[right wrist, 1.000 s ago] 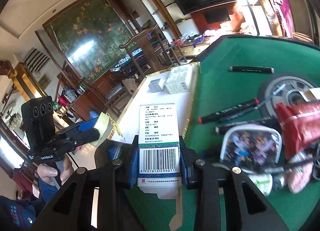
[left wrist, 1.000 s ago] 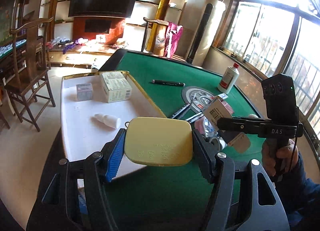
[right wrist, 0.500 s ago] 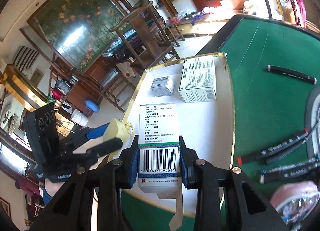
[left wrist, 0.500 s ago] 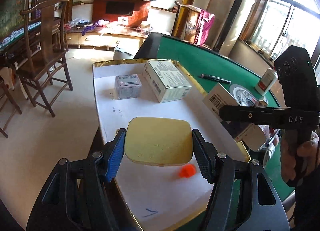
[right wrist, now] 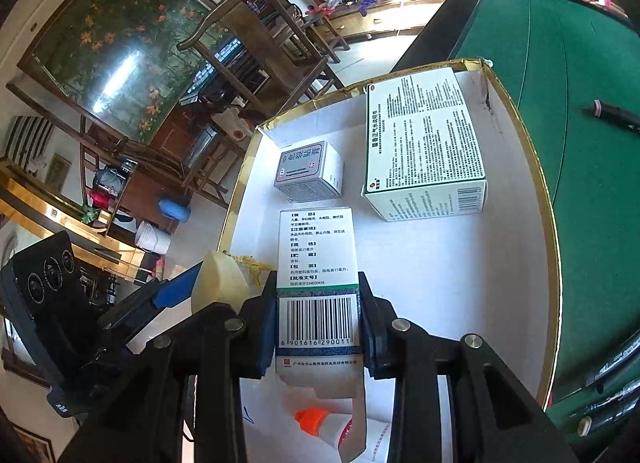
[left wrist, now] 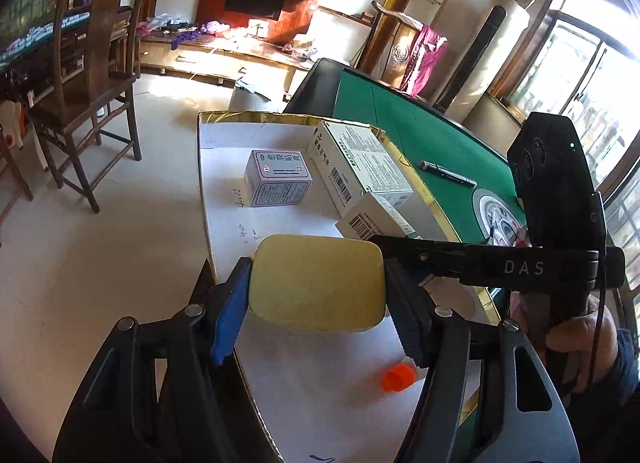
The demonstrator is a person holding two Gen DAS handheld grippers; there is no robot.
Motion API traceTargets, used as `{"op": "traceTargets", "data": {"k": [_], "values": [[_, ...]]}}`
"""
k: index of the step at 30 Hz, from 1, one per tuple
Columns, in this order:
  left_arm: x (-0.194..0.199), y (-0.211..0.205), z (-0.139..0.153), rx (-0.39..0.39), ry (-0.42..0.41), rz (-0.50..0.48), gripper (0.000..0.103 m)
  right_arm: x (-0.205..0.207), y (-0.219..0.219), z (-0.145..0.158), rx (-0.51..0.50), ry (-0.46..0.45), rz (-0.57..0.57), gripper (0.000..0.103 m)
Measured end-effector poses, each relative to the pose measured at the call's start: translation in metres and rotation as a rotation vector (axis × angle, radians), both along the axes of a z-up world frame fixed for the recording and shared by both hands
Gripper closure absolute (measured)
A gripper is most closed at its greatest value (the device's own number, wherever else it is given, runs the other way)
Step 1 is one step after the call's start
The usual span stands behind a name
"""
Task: Organize objects
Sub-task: 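Carry the yellow case with left tool while right tool carries white box to tray, then lower the yellow case and white box into the tray and open both tools, then grasp a black marker with left tool while right tool grasps white pill bottle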
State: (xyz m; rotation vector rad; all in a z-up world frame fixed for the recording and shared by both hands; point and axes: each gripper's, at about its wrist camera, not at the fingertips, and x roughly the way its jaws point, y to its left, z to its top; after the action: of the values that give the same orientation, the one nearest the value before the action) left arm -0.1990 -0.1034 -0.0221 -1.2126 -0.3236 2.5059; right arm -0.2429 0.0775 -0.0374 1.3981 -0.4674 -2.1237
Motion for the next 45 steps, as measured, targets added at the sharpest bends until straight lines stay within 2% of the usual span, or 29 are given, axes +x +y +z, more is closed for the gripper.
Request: {"op": "traceTargets", "data": {"k": [10,15,20,26,29,32,34,37,39,41,45], "values": [[-0.016,-0.015,-0.007,0.082,-0.040,0.037,0.038,-0.011,-0.009,-0.011,0.020,0.010,0.000,0.068],[-0.017,-0.017,-0.005,0.107,-0.047,0.040,0.038,-0.009,-0.012,-0.009,0.068,0.023,0.006,0.068],[-0.015,-0.014,0.001,0.131,-0.053,0.043,0.038,-0.003,-0.007,0.000,0.068,0.057,0.004,0.067],[0.008,-0.004,0.018,0.159,-0.020,0.019,0.038,0.022,0.013,0.018,0.033,0.108,0.006,0.066],[0.023,0.009,0.028,0.152,0.007,-0.008,0.038,0.037,0.027,0.028,0.003,0.131,0.021,0.064],[0.039,0.028,0.035,0.154,0.000,-0.048,0.038,0.051,0.046,0.038,-0.036,0.147,0.011,0.064],[0.057,0.045,0.041,0.159,0.019,-0.091,0.038,0.068,0.065,0.046,-0.104,0.153,0.016,0.064],[0.086,0.080,0.045,0.153,0.019,-0.174,0.037,0.108,0.099,0.061,-0.126,0.221,0.043,0.064],[0.106,0.109,0.039,0.160,-0.016,-0.236,0.037,0.138,0.127,0.067,-0.113,0.264,0.035,0.063],[0.125,0.139,0.031,0.173,-0.054,-0.294,0.037,0.167,0.160,0.067,-0.119,0.297,0.024,0.057],[0.156,0.193,0.010,0.185,-0.163,-0.337,0.038,0.215,0.224,0.053,-0.082,0.344,-0.034,0.057]]}}
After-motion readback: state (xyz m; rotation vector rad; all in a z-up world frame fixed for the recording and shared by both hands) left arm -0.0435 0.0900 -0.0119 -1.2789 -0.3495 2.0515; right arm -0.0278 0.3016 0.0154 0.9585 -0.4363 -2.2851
